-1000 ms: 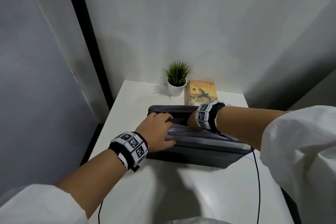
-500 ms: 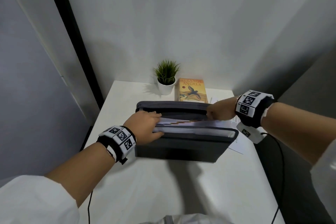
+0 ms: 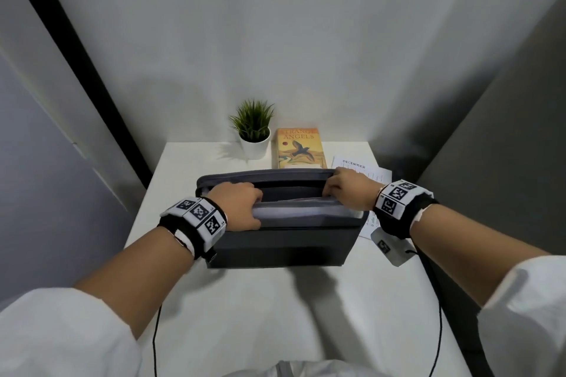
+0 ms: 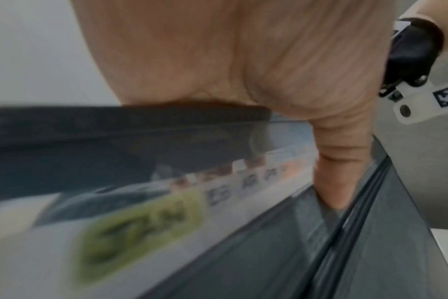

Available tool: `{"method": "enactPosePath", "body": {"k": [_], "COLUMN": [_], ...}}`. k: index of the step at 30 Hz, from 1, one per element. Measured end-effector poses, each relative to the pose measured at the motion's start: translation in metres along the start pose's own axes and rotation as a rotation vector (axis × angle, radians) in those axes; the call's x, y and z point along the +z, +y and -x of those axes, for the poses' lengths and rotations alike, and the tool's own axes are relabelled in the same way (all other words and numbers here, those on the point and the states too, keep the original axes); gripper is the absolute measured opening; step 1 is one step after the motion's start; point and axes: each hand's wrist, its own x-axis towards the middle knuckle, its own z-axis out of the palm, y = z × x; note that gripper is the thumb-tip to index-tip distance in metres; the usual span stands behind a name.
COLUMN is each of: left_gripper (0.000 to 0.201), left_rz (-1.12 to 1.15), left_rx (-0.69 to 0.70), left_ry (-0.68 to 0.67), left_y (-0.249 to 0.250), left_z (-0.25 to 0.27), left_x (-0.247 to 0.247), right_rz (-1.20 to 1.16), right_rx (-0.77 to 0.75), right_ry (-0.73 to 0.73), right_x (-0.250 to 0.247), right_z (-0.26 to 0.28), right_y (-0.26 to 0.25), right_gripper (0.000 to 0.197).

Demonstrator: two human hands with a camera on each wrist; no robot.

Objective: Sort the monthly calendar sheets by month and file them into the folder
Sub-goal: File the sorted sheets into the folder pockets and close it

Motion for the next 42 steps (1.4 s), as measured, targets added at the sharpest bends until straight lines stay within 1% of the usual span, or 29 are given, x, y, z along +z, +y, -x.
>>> {"method": "enactPosePath", "body": {"k": [3, 4, 5, 6, 7, 8, 9, 10, 11, 12, 13, 14, 15, 17, 20, 23, 25, 27, 28, 31, 32, 33, 35, 36, 39, 41, 42], "left_gripper": [0.054, 0.053, 0.049, 0.043, 0.037, 0.031, 0.027, 0.025, 0.024, 0.023, 0.022, 0.022, 0.023, 0.026, 0.029, 0.029, 0.029, 0.03, 0.031, 0.027, 0.026, 0.026, 0.027, 0.027, 0.035, 0.042, 0.044], "left_rz": [0.018, 0.0, -0.013, -0.013, 0.0, 0.02, 0.04, 0.06, 0.076, 0.087, 0.092, 0.097, 0.104, 0.114, 0.113, 0.107, 0.101, 0.097, 0.095, 0.09, 0.086, 0.084, 0.093, 0.1, 0.105, 0.113, 0.114], "left_rx": [0.018, 0.024, 0.021, 0.01, -0.004, -0.019, -0.031, -0.039, -0.044, -0.046, -0.047, -0.048, -0.05, -0.056, -0.053, -0.044, -0.043, -0.048, -0.052, -0.058, -0.058, -0.059, -0.061, -0.062, -0.051, -0.047, -0.045], "left_ry": [-0.019, -0.026, -0.032, -0.035, -0.035, -0.029, -0.021, -0.016, -0.014, -0.015, -0.015, -0.015, -0.015, -0.013, -0.014, -0.015, -0.009, -0.013, -0.017, -0.014, -0.013, -0.014, -0.015, -0.015, -0.033, -0.065, -0.08], "left_y": [0.022, 0.027, 0.029, 0.029, 0.027, 0.025, 0.023, 0.022, 0.021, 0.02, 0.019, 0.018, 0.017, 0.015, 0.014, 0.013, 0.012, 0.012, 0.012, 0.013, 0.014, 0.015, 0.016, 0.017, 0.018, 0.019, 0.02], "left_z": [-0.019, -0.024, -0.029, -0.033, -0.036, -0.038, -0.04, -0.042, -0.044, -0.047, -0.049, -0.051, -0.053, -0.055, -0.058, -0.06, -0.062, -0.063, -0.064, -0.063, -0.062, -0.061, -0.059, -0.057, -0.052, -0.048, -0.046], "left_x": [-0.002, -0.003, -0.004, -0.004, -0.003, -0.002, 0.0, 0.002, 0.003, 0.004, 0.004, 0.004, 0.004, 0.005, 0.006, 0.006, 0.005, 0.004, 0.003, 0.003, 0.003, 0.003, 0.003, 0.003, 0.003, 0.003, 0.002], "right_rz": [0.0, -0.031, -0.128, -0.296, -0.505, -0.698, -0.848, -0.952, -1.015, -1.019, -0.988, -0.935, -0.883, -0.809, -0.785, -0.63, -0.552, -0.57, -0.619, -0.906, -0.94, -0.896, -0.636, -0.56, -0.436, -0.427, -0.457], "right_rx": [0.004, -0.002, -0.008, 0.0, 0.026, 0.077, 0.153, 0.257, 0.372, 0.508, 0.65, 0.775, 0.869, 0.978, 1.108, 1.222, 1.243, 1.226, 1.194, 1.024, 0.98, 0.954, 0.919, 0.918, 0.847, 0.805, 0.825], "right_ry": [-0.014, -0.03, -0.024, 0.019, 0.103, 0.221, 0.34, 0.422, 0.447, 0.409, 0.324, 0.224, 0.145, 0.064, 0.083, 0.13, 0.146, 0.129, 0.099, -0.018, -0.035, -0.047, -0.115, -0.123, -0.118, -0.061, -0.03], "right_x": [0.004, 0.002, -0.002, -0.007, -0.011, -0.013, -0.012, -0.006, 0.005, 0.02, 0.039, 0.058, 0.078, 0.106, 0.132, 0.142, 0.143, 0.145, 0.147, 0.147, 0.146, 0.143, 0.134, 0.133, 0.126, 0.117, 0.109], "right_z": [0.001, 0.0, 0.0, -0.001, -0.002, -0.005, -0.008, -0.012, -0.017, -0.022, -0.027, -0.03, -0.033, -0.036, -0.038, -0.047, -0.055, -0.061, -0.063, -0.061, -0.058, -0.055, -0.049, -0.047, -0.044, -0.042, -0.04], "right_y": [0.007, 0.012, 0.02, 0.031, 0.044, 0.06, 0.077, 0.096, 0.115, 0.132, 0.149, 0.163, 0.176, 0.19, 0.195, 0.19, 0.186, 0.189, 0.193, 0.207, 0.208, 0.207, 0.2, 0.201, 0.199, 0.198, 0.193], "right_gripper": [0.027, 0.026, 0.026, 0.026, 0.026, 0.024, 0.022, 0.019, 0.016, 0.014, 0.012, 0.017, 0.03, 0.048, 0.061, 0.083, 0.092, 0.089, 0.083, 0.051, 0.046, 0.042, 0.028, 0.026, 0.031, 0.033, 0.033]}}
